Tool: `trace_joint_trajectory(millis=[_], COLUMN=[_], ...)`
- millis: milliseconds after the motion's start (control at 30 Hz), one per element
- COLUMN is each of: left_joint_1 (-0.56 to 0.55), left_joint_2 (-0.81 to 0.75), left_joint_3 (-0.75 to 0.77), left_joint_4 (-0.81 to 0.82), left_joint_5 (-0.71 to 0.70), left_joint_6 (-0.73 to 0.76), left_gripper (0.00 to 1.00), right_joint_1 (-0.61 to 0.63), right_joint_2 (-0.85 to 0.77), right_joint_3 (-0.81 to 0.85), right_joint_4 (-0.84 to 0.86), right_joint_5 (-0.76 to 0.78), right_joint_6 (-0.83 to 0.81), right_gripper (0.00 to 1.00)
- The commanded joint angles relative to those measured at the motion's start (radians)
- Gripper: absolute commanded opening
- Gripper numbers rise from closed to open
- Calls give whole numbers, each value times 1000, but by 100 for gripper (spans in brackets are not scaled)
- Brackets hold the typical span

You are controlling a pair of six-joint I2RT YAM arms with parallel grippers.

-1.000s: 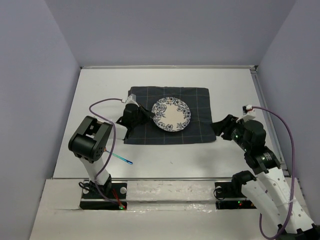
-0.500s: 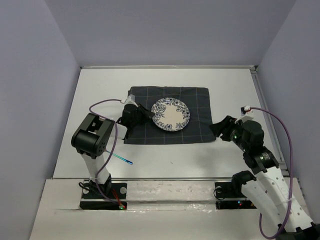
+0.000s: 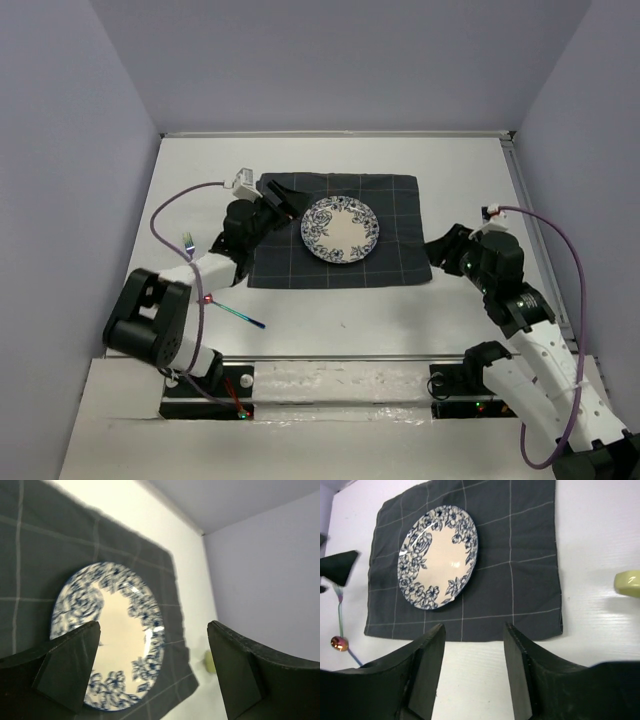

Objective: Set the dinner table for one person

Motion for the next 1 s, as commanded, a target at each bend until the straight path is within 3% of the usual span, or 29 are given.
trace_joint_trajectory(millis=[0,267,433,567,633,733,967], left_joint_1=[-8,-37,-39,-41,-41,-41,-103], left_joint_2=[-324,-904,-1061,-1099,-1130,-1159,-1205], left_joint_3=[-26,-2,43,68,40,41,35], left_joint_4=[-59,-557,-847,-953,-961,-943,-952], left_joint_5=[-25,-57,-17,-37,-72,-40,-37], left_joint_6=[88,427,591,719,727,730,733], left_gripper=[99,99,99,99,99,99,99], right_joint_1=[11,11,-17,-109,-143,-178,-210], right_joint_2=[43,178,224,302,344,404,531], right_joint_3=[98,187,230,267,282,297,304], right_joint_4=[-22,-50,-76,-85,-87,-88,-93], right_joint_5=[239,568,791,789,729,643,589], right_joint_6=[-39,-19,-10,-26,-48,-51,-20], right_gripper=[47,46,40,41,48,51,52])
